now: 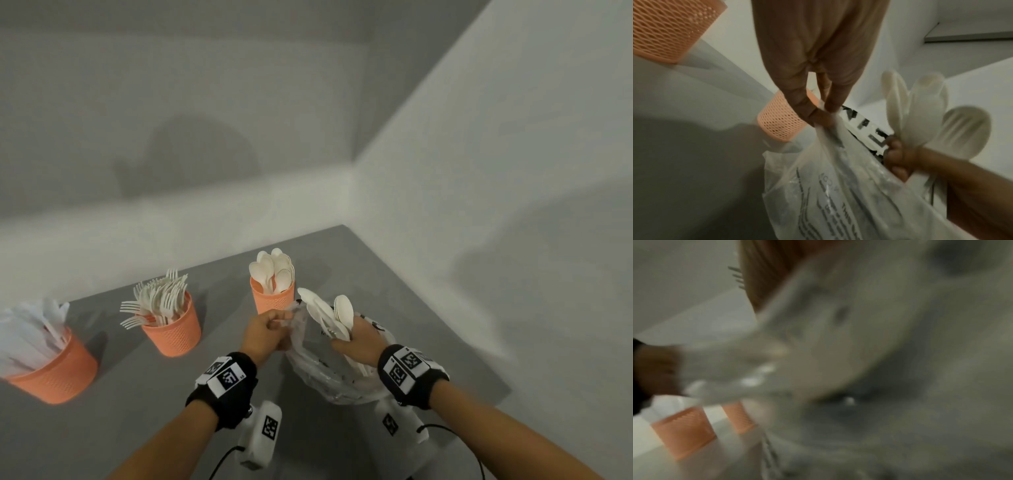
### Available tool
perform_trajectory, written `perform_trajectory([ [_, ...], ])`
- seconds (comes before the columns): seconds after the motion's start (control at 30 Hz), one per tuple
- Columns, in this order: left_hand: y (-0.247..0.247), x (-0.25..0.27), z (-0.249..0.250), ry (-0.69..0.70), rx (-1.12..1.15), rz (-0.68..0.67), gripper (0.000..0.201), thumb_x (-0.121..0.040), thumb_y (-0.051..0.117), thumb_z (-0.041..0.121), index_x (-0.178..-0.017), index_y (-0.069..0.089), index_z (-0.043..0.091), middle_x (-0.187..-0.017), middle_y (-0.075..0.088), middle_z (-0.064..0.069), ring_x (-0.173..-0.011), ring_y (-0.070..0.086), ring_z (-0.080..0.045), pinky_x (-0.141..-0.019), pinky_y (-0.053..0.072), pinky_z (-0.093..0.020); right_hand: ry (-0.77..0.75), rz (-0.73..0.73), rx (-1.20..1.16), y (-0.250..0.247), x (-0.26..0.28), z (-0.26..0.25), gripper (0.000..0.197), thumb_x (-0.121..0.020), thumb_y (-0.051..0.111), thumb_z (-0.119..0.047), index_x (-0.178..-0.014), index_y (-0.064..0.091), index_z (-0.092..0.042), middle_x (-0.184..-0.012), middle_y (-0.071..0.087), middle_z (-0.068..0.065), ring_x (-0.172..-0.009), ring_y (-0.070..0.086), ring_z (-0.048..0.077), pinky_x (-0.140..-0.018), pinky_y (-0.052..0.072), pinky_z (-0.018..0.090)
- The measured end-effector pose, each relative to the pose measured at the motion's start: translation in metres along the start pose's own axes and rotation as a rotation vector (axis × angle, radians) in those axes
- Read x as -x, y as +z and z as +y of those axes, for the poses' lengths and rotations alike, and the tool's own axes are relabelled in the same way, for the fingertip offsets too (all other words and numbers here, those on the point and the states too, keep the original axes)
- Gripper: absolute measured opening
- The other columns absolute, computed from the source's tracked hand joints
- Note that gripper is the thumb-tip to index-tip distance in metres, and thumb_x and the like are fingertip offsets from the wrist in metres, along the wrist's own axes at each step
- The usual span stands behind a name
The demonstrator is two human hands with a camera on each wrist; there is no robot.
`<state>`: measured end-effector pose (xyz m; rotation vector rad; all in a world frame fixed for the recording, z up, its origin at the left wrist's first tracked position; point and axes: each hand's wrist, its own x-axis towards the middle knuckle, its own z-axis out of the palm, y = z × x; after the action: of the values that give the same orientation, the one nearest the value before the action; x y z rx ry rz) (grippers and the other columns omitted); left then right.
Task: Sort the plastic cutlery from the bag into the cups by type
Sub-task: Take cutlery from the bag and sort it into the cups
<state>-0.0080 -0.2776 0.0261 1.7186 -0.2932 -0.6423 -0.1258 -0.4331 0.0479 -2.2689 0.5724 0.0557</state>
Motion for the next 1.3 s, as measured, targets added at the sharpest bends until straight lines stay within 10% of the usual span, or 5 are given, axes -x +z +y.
perform_trajectory([
  [0.43,-0.008,0.021,0.008,0.116,-0.041,0.247,0.019,-0.094,0.045,0.008,-0.099,0.063,0.01,-0.088,0.061,-0.005,-0.081,0.055,-0.017,-0.07,0.045,-0.022,-0.169,0.195,-0.694,-0.018,-0.016,-0.073,0.019,-0.087,0.058,-0.001,-0.072,0.055,-0.013,-0.059,0.053,0.001,-0.044,0.054,-0.001,-0.056,0.05,0.021],
  [0.53,-0.029,0.039,0.013,-0.008,0.297,0.242,0.022,-0.097,0.039,0.009,-0.093,0.061,0.008,-0.072,0.06,-0.004,-0.06,0.052,-0.012,-0.047,0.043,-0.013,-0.133,0.158,-0.868,0.001,-0.021,-0.092,0.016,-0.086,0.06,-0.005,-0.074,0.058,-0.014,-0.05,0.056,-0.006,-0.043,0.054,0.004,-0.052,0.047,0.025],
  [0.67,-0.051,0.065,0.009,-0.28,0.625,0.147,0.032,-0.098,0.033,0.019,-0.08,0.057,0.007,-0.049,0.057,0.0,-0.059,0.057,-0.016,-0.054,0.049,-0.024,-0.114,0.085,-1.031,0.039,-0.021,-0.129,0.014,-0.086,0.059,-0.002,-0.073,0.055,-0.009,-0.053,0.053,0.004,-0.043,0.05,0.015,-0.046,0.045,0.024],
  [0.8,-0.071,0.087,0.008,-0.348,0.819,0.084,0.047,-0.1,0.027,0.035,-0.092,0.061,0.004,-0.077,0.067,-0.011,-0.073,0.062,-0.022,-0.06,0.056,-0.029,-0.134,0.01,-1.031,0.084,-0.016,-0.159,0.013,-0.084,0.063,-0.006,-0.072,0.058,-0.007,-0.055,0.059,0.004,-0.046,0.056,0.015,-0.052,0.05,0.028],
  [1.3,-0.12,0.122,0.018,-0.278,0.786,0.058,0.031,-0.098,0.032,0.022,-0.088,0.059,0.01,-0.064,0.065,-0.003,-0.056,0.063,-0.014,-0.06,0.052,-0.027,-0.245,0.036,-0.939,0.155,-0.002,-0.206,0.015,-0.077,0.066,0.005,-0.092,0.063,0.002,-0.063,0.063,0.004,-0.049,0.06,0.002,-0.05,0.05,0.017],
])
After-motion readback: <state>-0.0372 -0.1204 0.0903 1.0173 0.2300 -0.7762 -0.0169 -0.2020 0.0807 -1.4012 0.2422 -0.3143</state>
